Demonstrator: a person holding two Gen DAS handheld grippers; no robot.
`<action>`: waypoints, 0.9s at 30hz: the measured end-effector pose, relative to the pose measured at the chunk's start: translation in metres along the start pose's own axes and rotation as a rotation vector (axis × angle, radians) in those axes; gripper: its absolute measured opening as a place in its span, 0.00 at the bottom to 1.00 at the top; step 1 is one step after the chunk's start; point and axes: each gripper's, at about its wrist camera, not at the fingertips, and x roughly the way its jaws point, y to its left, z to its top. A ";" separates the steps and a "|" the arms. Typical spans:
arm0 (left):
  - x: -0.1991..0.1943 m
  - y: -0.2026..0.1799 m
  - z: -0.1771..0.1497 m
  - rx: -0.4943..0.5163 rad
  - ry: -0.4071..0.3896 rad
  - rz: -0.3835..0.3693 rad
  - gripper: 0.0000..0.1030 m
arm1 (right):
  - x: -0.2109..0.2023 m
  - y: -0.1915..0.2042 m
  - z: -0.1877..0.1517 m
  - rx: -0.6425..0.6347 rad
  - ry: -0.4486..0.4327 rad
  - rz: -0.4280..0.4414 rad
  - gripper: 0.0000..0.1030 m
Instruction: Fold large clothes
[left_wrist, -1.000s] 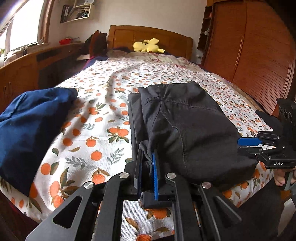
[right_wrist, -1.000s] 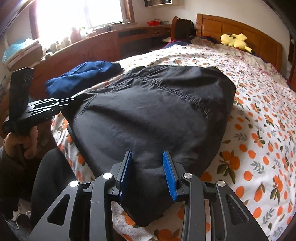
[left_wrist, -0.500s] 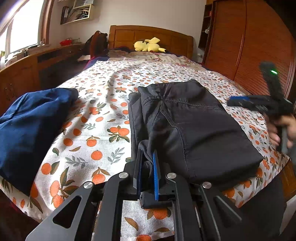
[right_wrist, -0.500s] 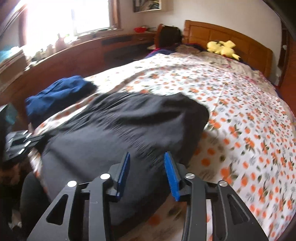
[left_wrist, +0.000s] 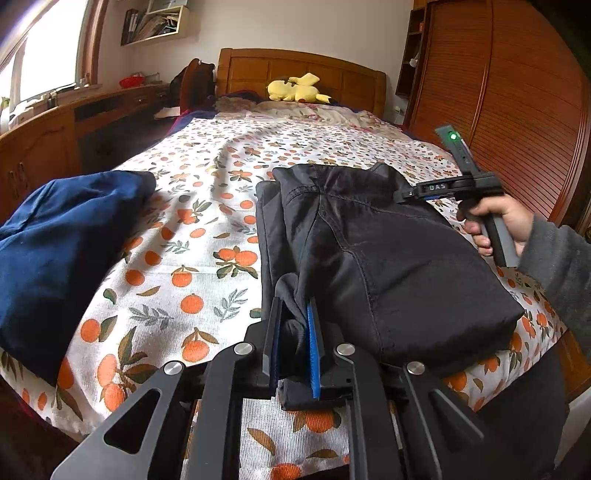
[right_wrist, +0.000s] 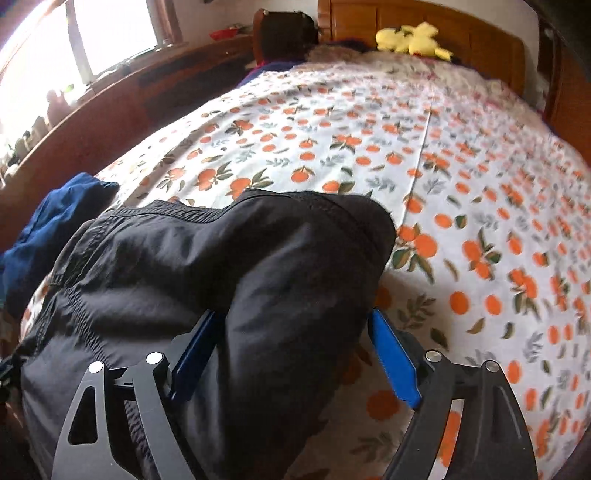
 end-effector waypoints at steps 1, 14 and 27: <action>0.000 0.000 0.000 0.001 0.000 0.001 0.14 | 0.004 0.000 0.001 0.005 0.007 0.010 0.76; -0.031 0.009 -0.017 -0.031 0.023 0.040 0.36 | 0.020 0.000 0.005 0.002 0.046 0.034 0.78; -0.004 0.003 -0.035 -0.056 0.088 -0.002 0.43 | 0.020 -0.002 0.004 0.004 0.046 0.032 0.76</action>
